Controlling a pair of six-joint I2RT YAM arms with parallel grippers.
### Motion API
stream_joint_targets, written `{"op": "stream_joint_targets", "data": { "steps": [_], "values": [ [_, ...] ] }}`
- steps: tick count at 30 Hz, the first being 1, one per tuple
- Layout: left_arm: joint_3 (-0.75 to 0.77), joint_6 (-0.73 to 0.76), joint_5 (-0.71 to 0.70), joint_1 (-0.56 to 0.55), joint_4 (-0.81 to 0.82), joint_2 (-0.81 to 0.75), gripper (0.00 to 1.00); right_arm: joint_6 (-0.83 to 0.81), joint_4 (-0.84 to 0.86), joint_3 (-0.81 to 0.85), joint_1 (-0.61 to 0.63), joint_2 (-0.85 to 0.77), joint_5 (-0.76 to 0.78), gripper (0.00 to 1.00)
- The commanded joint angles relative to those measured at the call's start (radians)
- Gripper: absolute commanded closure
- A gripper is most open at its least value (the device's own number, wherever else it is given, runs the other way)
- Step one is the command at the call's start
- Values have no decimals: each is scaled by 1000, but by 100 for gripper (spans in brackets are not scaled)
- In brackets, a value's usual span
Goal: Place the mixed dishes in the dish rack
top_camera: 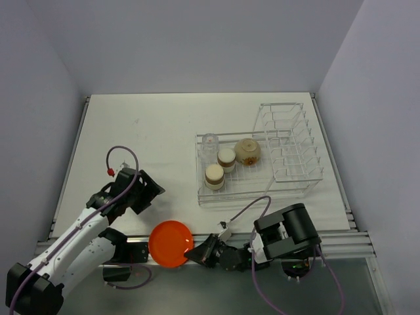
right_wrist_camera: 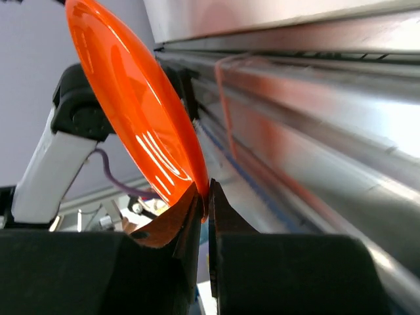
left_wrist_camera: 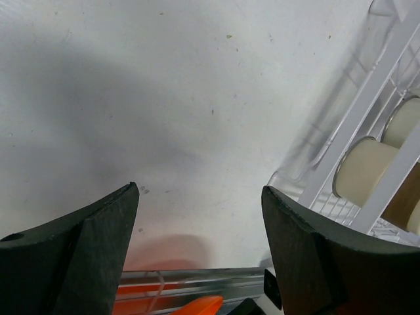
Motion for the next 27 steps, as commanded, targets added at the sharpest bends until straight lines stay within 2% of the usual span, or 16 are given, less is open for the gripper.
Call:
{"op": "stream_joint_targets", "data": {
  "steps": [1, 4, 8, 15, 19, 23, 27],
  "values": [
    [29, 1, -17, -2, -13, -11, 18, -81, -62, 26, 24, -86, 57, 100],
    [23, 2, -15, -2, -10, -5, 18, -186, -156, 67, 43, -186, 87, 100],
    [41, 5, -42, -2, -48, -14, 17, -345, -473, 159, 86, -341, 167, 100],
    [153, -10, -167, 0, -189, -71, 16, -433, -889, 307, 116, -489, 284, 100],
    [278, 2, -257, 0, -270, -76, 13, -451, -1165, 391, 125, -523, 356, 100],
    [355, 28, -310, 0, -324, -16, 11, -529, -1335, 478, 138, -575, 473, 100],
    [343, 36, -311, 1, -314, -11, 11, -666, -1449, 589, 141, -643, 576, 100]
  ]
}}
